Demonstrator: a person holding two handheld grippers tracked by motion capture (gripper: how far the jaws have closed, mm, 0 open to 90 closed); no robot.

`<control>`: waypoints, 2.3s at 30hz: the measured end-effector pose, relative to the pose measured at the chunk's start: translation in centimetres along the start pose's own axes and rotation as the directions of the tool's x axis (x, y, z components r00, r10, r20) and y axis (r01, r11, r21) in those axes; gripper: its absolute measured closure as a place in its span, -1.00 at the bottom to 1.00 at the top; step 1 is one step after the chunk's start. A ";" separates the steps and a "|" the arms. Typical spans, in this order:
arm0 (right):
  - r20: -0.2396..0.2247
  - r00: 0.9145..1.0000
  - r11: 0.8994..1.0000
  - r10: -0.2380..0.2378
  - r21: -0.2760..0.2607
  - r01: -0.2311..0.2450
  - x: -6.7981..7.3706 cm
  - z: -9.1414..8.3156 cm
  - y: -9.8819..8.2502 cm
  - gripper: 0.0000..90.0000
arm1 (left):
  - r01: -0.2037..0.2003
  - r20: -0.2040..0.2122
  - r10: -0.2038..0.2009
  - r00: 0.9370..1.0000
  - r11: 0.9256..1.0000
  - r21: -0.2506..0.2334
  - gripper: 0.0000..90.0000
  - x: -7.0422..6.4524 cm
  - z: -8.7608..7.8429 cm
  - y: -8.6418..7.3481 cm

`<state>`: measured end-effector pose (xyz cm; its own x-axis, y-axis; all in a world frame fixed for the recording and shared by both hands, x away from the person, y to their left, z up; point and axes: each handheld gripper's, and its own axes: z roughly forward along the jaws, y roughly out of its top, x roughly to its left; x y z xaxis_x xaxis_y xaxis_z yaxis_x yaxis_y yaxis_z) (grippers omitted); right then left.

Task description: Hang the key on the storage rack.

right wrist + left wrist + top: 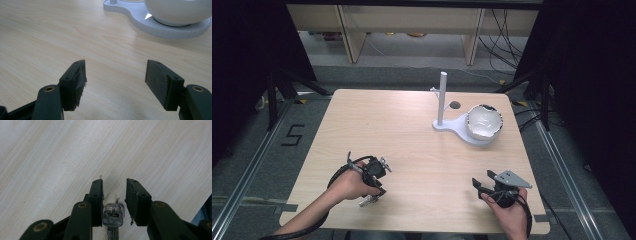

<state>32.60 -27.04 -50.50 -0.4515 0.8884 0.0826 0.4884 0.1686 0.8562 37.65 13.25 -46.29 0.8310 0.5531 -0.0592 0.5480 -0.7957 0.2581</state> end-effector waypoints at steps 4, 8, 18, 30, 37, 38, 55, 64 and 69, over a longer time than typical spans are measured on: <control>-0.006 1.000 1.000 -0.022 -0.001 0.022 -0.1 0.1 0.0 -0.25 | -0.002 0.006 0.002 1.000 1.000 0.016 0.55 0.0 0.2 0.0; -0.006 1.000 1.000 -0.019 -0.007 0.018 -0.1 0.2 0.0 -0.25 | 0.001 0.008 -0.001 1.000 1.000 0.026 0.57 0.0 0.5 -0.1; 0.001 1.000 1.000 0.010 0.006 -0.010 0.2 0.1 -0.1 -0.25 | 0.011 0.010 -0.012 1.000 0.999 0.053 0.65 -0.1 1.0 -0.3; 0.002 1.000 1.000 0.006 0.008 -0.006 0.1 0.2 -0.1 -0.26 | 0.038 0.010 -0.038 0.999 0.998 0.055 0.88 0.0 1.2 -0.4; 0.002 1.000 1.000 0.006 0.010 -0.006 0.1 0.2 -0.1 -0.26 | 0.048 0.015 -0.049 0.999 0.998 0.044 0.96 0.0 1.1 -0.5; 0.000 1.000 1.000 -0.021 0.001 0.021 -0.1 0.3 -0.1 -0.26 | 0.043 0.012 -0.044 0.999 0.998 0.038 0.97 -0.1 1.1 -0.6; -0.001 1.000 1.000 -0.028 0.011 0.028 -0.1 0.3 -0.1 -0.27 | 0.145 0.019 -0.148 0.989 0.921 -0.361 0.98 0.7 -2.7 -0.4; 0.000 1.000 1.000 -0.026 0.007 0.026 -0.1 0.4 -0.2 -0.27 | 0.222 0.045 -0.250 0.967 0.743 -0.632 0.98 1.8 -3.4 0.0; 0.001 0.999 0.999 -0.037 0.011 0.037 -0.1 0.4 -0.2 -0.27 | 0.246 0.083 -0.289 0.954 0.589 -0.770 0.98 1.7 -3.9 0.8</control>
<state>32.85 -26.98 -50.88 -0.4686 0.8820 0.0503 0.4798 0.2062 0.8528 39.14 14.58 -42.40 0.6418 0.7372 -0.2110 0.4530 -0.1424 0.8801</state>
